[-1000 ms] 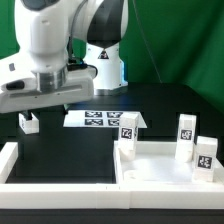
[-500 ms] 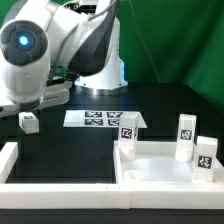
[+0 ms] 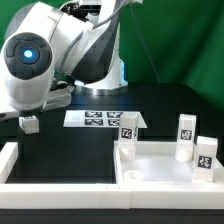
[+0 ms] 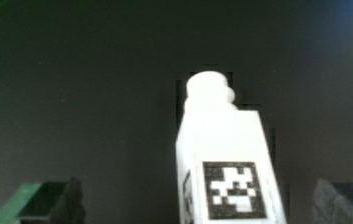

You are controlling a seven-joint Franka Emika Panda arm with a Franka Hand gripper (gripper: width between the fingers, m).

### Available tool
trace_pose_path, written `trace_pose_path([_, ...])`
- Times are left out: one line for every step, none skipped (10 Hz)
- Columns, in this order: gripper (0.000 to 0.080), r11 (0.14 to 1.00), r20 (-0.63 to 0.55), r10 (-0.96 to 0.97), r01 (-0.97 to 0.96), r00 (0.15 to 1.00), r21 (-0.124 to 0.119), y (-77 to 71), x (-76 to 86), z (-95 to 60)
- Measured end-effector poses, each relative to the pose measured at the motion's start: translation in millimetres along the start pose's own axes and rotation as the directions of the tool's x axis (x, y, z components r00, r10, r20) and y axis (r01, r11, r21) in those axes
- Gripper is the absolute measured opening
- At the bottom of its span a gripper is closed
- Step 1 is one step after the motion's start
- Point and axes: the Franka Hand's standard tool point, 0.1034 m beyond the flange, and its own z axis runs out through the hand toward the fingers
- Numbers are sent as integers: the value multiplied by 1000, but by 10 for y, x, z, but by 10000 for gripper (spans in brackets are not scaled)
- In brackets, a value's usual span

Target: Assemble square table

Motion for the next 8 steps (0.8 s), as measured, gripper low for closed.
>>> trace_pose_path([649,1000,-12,-16,15,1000,-14,-50,83,44])
trace_pose_path([649,1000,-23,-22,21,1000,-22,-65,122,92])
trace_pose_path([649,999,-33,-24,23,999,-32,-72,153,115])
trace_pose_path([649,999,-33,-25,24,999,-32,-74,153,118])
trace_pose_path([548,999,-33,-25,24,999,-31,-72,152,119])
trace_pose_path([412,999,-33,-25,24,999,-31,-71,152,119])
trace_pose_path([412,999,-33,-25,24,999,-31,-71,151,119])
trace_pose_path([288,999,-33,-25,24,999,-31,-71,151,120])
